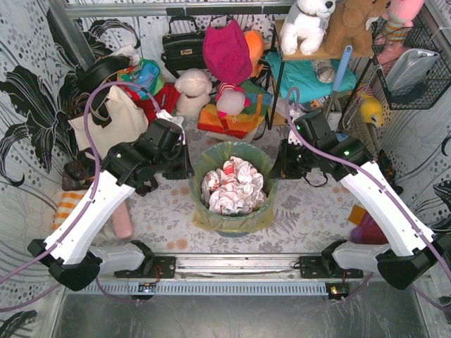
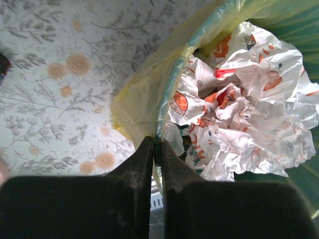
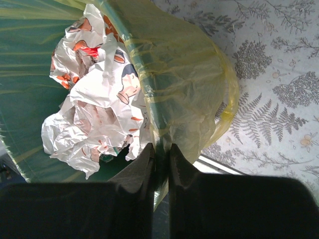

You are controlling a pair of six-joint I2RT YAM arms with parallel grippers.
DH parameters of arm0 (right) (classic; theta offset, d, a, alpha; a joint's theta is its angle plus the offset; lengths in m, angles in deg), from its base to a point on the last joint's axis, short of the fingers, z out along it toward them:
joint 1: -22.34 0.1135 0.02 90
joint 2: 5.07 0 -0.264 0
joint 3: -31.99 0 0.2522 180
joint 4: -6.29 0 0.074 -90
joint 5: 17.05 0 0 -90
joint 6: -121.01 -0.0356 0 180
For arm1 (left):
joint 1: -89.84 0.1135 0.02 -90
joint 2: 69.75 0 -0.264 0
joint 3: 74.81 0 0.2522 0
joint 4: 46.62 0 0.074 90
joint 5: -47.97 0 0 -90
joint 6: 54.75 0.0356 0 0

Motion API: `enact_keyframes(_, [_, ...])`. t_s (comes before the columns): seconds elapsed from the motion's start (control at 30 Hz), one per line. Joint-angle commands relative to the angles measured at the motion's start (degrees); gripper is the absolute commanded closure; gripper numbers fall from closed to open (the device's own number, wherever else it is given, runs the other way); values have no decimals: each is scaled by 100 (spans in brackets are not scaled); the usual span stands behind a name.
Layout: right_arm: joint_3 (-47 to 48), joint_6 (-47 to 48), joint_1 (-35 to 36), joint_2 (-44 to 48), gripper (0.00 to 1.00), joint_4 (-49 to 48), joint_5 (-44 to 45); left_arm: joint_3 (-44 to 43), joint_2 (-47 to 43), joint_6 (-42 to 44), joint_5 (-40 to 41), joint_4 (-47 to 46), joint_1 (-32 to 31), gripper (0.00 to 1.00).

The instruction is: Tie the trash bag

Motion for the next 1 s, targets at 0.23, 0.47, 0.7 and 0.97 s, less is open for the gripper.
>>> enact_keyframes(0.23, [-251, -424, 49, 309, 92, -903, 265, -186, 231, 426, 752, -827, -14, 95])
enact_keyframes(0.47, [-153, -476, 47, 549, 56, -879, 876, -485, 160, 506, 1444, -815, 61, 76])
enact_keyframes(0.7, [73, -420, 42, 802, 41, -645, 1816, -335, -208, 249, 1684, -824, 133, 46])
enact_keyframes(0.97, [-171, -432, 46, 1233, 34, -405, 3099, 1080, -1111, -641, 1863, -813, 304, 39])
